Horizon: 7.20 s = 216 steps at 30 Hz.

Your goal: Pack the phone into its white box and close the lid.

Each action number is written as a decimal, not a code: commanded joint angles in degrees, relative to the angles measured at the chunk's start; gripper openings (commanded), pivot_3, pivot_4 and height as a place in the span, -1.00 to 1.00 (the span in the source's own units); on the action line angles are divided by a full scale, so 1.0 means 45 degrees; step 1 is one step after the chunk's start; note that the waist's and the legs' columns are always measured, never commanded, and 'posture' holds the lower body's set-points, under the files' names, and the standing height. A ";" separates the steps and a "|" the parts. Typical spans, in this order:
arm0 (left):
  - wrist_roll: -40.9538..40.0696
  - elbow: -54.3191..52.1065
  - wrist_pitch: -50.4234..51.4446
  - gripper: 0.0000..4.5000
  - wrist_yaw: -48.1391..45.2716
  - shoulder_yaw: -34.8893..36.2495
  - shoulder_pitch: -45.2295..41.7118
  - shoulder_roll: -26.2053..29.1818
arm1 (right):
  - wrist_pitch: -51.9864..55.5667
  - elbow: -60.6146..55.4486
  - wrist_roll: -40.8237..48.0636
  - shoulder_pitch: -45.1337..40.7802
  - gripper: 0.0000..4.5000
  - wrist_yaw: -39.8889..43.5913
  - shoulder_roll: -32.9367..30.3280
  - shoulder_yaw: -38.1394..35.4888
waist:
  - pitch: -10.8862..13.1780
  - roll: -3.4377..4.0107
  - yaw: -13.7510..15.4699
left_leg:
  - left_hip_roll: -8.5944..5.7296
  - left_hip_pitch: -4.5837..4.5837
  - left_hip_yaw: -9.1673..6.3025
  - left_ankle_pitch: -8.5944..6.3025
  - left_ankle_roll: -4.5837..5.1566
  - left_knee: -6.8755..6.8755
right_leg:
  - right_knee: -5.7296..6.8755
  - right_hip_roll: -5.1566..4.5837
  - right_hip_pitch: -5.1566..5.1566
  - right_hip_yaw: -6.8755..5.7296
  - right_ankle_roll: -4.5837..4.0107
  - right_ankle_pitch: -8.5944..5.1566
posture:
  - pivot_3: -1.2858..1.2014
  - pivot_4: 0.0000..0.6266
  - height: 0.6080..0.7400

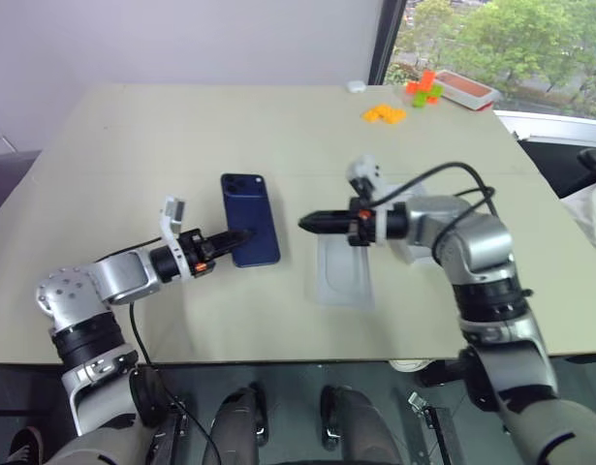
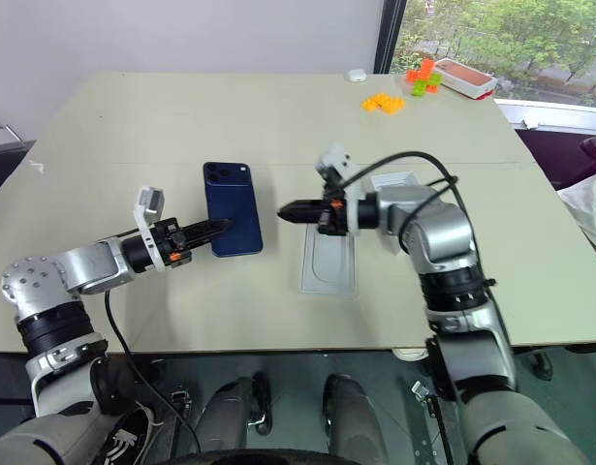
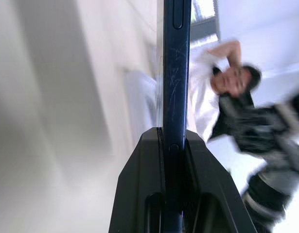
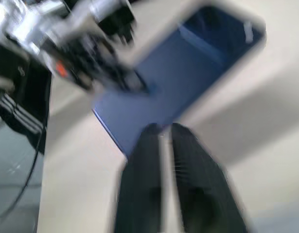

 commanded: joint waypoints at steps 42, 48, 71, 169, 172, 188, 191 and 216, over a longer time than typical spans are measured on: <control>0.0568 0.3788 -0.0356 -0.57 0.2157 -0.2130 -0.2584 -0.4140 | -0.8021 0.0538 -0.0870 0.2589 1.00 0.1118 -0.3416 -0.0052 | 0.0049 -0.0036 0.0091 | -0.0015 0.0030 -0.0078 -0.0051 0.0083 0.0173 | -0.0040 0.0049 0.0152 -0.0023 0.0030 -0.0019 | 0.03 -0.52 1.00; 0.0760 0.3457 -0.0413 0.63 0.1941 -0.2010 -0.2444 -0.3907 | -0.8214 0.0735 -0.1055 0.2502 1.00 0.1155 -0.3486 -0.0006 | 0.0049 -0.0036 0.0098 | -0.0014 0.0029 -0.0078 -0.0051 0.0083 0.0172 | -0.0040 0.0048 0.0151 -0.0023 0.0032 -0.0020 | 0.03 -0.52 1.00; 0.7960 -0.2326 -1.3464 0.95 -0.7463 -0.7203 0.1495 0.3111 | -0.4913 0.1105 -0.0892 0.0974 1.00 -0.0644 -0.2056 0.0300 | 0.0044 -0.0009 0.0107 | 0.0008 -0.0088 0.0005 -0.0055 0.0077 0.0096 | -0.0063 -0.0044 -0.0031 0.0011 0.0004 -0.0007 | 0.03 -0.52 1.00; 0.8184 -0.1829 -1.4396 1.00 -0.6573 -0.5929 0.2524 0.1986 | 0.9255 0.7016 0.5488 -0.7494 -0.99 -1.0303 0.3702 -1.2187 | 0.0054 0.0060 0.0035 | 0.0065 -0.0160 -0.0025 -0.0048 0.0094 0.0331 | 0.0170 0.0093 -0.0075 -0.0003 0.0007 0.0011 | 0.03 -0.52 1.00; 0.7971 -0.1923 -1.4202 1.00 -0.6613 -0.5741 0.2542 0.1997 | 0.9775 0.5818 0.6442 -0.6798 -0.99 -1.1144 0.4602 -1.2652 | 0.0055 0.0063 0.0014 | 0.0064 -0.0160 -0.0023 -0.0048 0.0093 0.0333 | 0.0171 0.0088 -0.0077 -0.0003 0.0005 0.0013 | 0.03 -0.52 1.00; 0.6988 -0.2803 -1.3716 1.00 -0.6783 -0.5236 0.3092 0.2228 | 0.9774 0.3162 1.3227 -0.1877 -0.99 -1.6068 0.6648 -1.0681 | 0.0054 0.0072 -0.0032 | 0.0067 -0.0153 -0.0041 -0.0050 0.0093 0.0316 | 0.0160 0.0095 -0.0069 -0.0008 0.0006 0.0010 | 0.03 -0.52 1.00; 0.7153 -0.2871 -1.3811 1.00 -0.6782 -0.5394 0.3306 0.2192 | 0.9783 0.2921 1.3817 -0.1069 -0.99 -1.6410 0.6462 -0.9930 | 0.0053 0.0076 -0.0043 | 0.0075 -0.0154 -0.0040 -0.0050 0.0093 0.0312 | 0.0151 0.0094 -0.0068 -0.0007 0.0005 0.0010 | 0.03 -0.52 1.00; 0.7960 -0.2229 -1.3767 -0.99 -0.5960 -0.7330 0.2625 0.0259 | 0.6285 0.2640 1.9249 0.1379 -1.00 -1.8394 0.3786 -0.5212 | 0.0050 0.0078 0.0012 | 0.0051 -0.0151 -0.0042 -0.0027 0.0131 0.0200 | 0.0010 0.0118 -0.0043 -0.0007 0.0053 0.0025 | 0.03 -0.52 1.00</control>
